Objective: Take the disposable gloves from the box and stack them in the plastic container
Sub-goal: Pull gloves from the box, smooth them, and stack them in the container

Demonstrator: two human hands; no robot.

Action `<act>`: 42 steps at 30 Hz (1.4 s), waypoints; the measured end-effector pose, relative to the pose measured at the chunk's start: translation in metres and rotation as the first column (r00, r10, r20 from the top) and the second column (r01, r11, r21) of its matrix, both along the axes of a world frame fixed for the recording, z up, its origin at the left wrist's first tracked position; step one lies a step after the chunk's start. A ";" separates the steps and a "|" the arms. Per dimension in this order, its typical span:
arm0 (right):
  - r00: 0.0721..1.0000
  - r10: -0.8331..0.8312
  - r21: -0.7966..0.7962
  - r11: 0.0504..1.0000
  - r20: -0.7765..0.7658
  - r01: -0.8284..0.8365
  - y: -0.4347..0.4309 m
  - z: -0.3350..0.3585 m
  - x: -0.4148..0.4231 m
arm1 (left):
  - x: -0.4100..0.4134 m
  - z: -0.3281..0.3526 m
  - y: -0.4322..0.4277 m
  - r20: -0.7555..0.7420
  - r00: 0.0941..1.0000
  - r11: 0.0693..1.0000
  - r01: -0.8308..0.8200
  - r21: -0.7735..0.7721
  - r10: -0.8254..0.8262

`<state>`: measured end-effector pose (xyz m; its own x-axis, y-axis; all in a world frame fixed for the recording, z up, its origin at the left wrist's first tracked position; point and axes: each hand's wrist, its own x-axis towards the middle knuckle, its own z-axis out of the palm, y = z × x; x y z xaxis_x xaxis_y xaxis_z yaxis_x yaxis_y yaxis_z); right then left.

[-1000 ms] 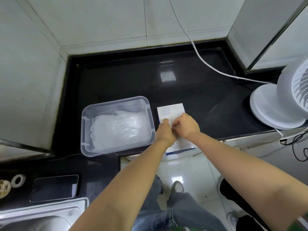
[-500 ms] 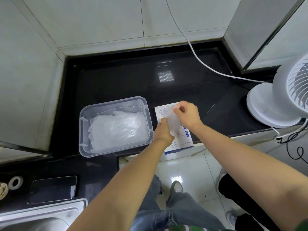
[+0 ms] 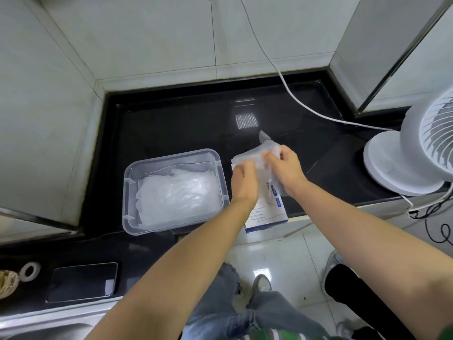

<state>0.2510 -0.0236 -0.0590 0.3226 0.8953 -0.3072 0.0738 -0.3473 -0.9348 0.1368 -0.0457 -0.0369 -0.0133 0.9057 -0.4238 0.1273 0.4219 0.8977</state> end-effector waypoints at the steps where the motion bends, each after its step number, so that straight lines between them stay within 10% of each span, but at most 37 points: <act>1: 1.000 0.028 0.020 0.999 0.009 -0.028 -0.002 0.001 -0.002 | -0.001 0.006 0.006 0.026 0.999 0.999 -0.045 -0.012 0.046; 10: 0.949 0.306 0.089 0.946 0.075 -0.312 -0.008 0.005 -0.030 | -0.050 0.016 0.041 0.008 0.998 0.994 -0.054 -0.100 0.055; 16: 0.868 0.263 0.019 0.959 -0.421 -0.282 -0.001 0.028 -0.052 | -0.097 0.012 0.036 -0.171 0.977 0.976 0.156 0.151 -0.129; 24: 0.879 0.471 -0.037 0.880 -0.076 -0.474 0.011 0.021 -0.082 | -0.130 -0.001 0.034 -0.510 0.851 0.914 0.298 0.275 -0.124; 29: 0.948 0.316 -0.032 0.949 0.042 -0.315 0.018 0.022 -0.094 | -0.142 -0.002 0.031 -0.413 0.910 0.921 0.184 0.342 -0.028; 35: 0.983 0.076 0.044 0.997 -0.166 -0.070 0.024 0.025 -0.092 | -0.162 0.000 0.035 -0.328 0.933 0.968 -0.072 0.242 0.151; 39: 0.980 0.141 0.036 0.990 -0.140 -0.137 0.024 0.027 -0.103 | -0.164 0.008 0.040 0.199 0.972 0.979 -0.091 -0.183 0.128; 42: 0.981 0.155 0.060 0.987 -0.118 -0.148 0.022 0.025 -0.111 | -0.165 0.008 0.038 0.275 0.960 0.977 0.009 -0.213 0.051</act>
